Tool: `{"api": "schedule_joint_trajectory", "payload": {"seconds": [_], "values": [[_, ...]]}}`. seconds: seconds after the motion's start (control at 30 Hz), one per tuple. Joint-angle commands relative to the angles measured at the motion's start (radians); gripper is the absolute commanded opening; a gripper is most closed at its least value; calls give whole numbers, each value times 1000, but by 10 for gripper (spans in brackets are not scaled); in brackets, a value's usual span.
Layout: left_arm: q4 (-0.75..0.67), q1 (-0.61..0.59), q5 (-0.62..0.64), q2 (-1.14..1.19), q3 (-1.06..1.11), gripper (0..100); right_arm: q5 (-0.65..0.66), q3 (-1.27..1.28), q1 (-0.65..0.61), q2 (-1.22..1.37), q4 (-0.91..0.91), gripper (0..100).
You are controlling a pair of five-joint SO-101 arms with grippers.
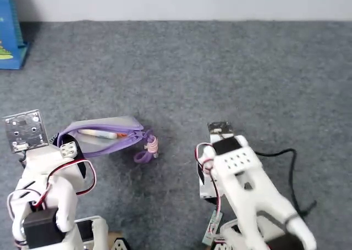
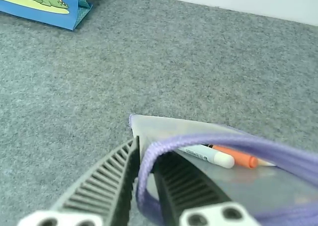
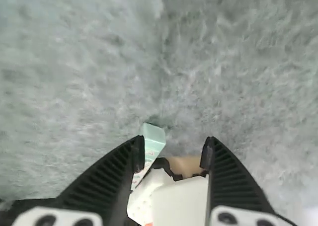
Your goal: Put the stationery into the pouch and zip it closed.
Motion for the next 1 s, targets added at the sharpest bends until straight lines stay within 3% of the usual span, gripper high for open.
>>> {"api": "schedule_joint_trajectory", "payload": {"seconds": [0.0,0.4,0.53,0.8,0.97], "values": [[-23,3,-9,12,4,12,-9,-49,-7,117,-36,186],[-34,3,-9,12,10,12,-9,-48,-12,263,-93,186],[-84,3,-9,12,54,12,-9,-48,-73,294,-101,186],[-91,3,-9,12,62,12,-43,-48,-124,297,-286,186],[-89,2,-9,12,64,12,-44,-51,-117,295,-294,186]]}}
